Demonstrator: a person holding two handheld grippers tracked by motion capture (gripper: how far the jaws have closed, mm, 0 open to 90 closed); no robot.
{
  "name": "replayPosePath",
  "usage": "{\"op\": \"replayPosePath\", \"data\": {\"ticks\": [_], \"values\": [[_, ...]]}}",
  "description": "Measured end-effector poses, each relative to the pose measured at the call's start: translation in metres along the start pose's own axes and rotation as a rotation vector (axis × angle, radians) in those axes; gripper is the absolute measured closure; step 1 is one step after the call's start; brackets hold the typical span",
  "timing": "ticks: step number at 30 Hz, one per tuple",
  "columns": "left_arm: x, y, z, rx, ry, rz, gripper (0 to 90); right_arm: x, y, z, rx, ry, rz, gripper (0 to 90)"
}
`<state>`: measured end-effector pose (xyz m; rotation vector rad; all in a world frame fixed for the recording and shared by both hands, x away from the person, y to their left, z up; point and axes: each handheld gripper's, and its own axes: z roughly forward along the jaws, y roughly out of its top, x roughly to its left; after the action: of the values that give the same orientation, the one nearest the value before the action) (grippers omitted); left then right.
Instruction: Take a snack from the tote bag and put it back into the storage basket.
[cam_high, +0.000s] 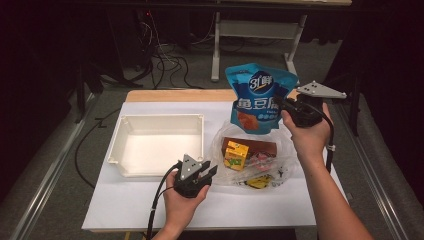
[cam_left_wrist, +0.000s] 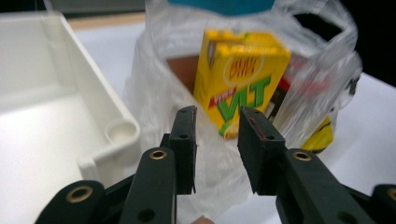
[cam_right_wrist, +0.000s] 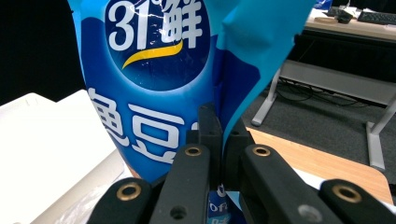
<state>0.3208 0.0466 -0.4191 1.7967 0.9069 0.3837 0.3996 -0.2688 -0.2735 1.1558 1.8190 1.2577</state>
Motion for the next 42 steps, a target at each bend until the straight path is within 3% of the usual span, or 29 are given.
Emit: {"op": "replayPosePath", "data": {"ticks": [9, 17, 22, 27, 30, 33, 38, 42], "values": [[0.021, 0.031, -0.017, -0.064, -0.030, -0.047, 61.5, 0.006, 0.008, -0.001, -0.014, 0.010, -0.009, 90.0], [0.043, 0.056, -0.023, -0.115, 0.026, -0.029, 62.8, 0.023, 0.012, 0.013, -0.022, 0.050, -0.004, 90.0], [0.052, 0.078, -0.023, -0.145, 0.024, -0.034, 60.0, 0.036, 0.015, 0.019, -0.029, 0.074, -0.005, 90.0], [0.057, 0.101, -0.018, -0.170, 0.010, -0.031, 57.1, 0.047, 0.017, 0.024, -0.029, 0.093, -0.005, 90.0], [0.060, 0.115, -0.015, -0.200, -0.002, -0.060, 54.1, 0.054, 0.018, 0.025, -0.034, 0.102, -0.002, 90.0], [0.060, 0.126, -0.010, -0.210, -0.027, -0.073, 43.9, 0.060, 0.018, 0.028, -0.041, 0.119, 0.002, 90.0], [0.056, 0.140, -0.005, -0.234, -0.008, -0.067, 34.4, 0.065, 0.018, 0.030, -0.039, 0.134, -0.002, 90.0], [0.054, 0.148, -0.004, -0.261, 0.000, -0.080, 32.5, 0.070, 0.016, 0.031, -0.029, 0.142, -0.011, 90.0]]}}
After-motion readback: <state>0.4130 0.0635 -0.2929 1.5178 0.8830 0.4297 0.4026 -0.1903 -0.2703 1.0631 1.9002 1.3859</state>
